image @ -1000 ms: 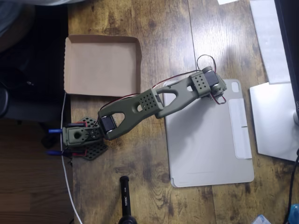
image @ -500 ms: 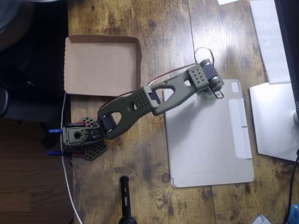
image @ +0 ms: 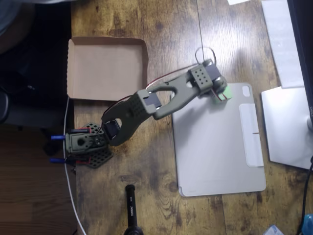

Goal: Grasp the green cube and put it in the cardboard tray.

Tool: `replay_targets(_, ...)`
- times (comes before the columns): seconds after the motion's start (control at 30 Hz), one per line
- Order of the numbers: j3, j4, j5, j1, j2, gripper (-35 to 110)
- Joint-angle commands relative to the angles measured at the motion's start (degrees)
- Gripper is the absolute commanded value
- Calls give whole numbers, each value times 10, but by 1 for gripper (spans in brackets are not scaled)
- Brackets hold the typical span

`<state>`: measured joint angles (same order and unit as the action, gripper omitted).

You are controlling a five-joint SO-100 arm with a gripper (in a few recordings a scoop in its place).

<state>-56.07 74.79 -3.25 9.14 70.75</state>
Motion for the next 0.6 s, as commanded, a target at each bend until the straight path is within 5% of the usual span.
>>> replay_targets(0.0, -55, -74, -25, 3, 61, 34)
replay_targets(0.57, -25, -152, -40, -15, -55, 36)
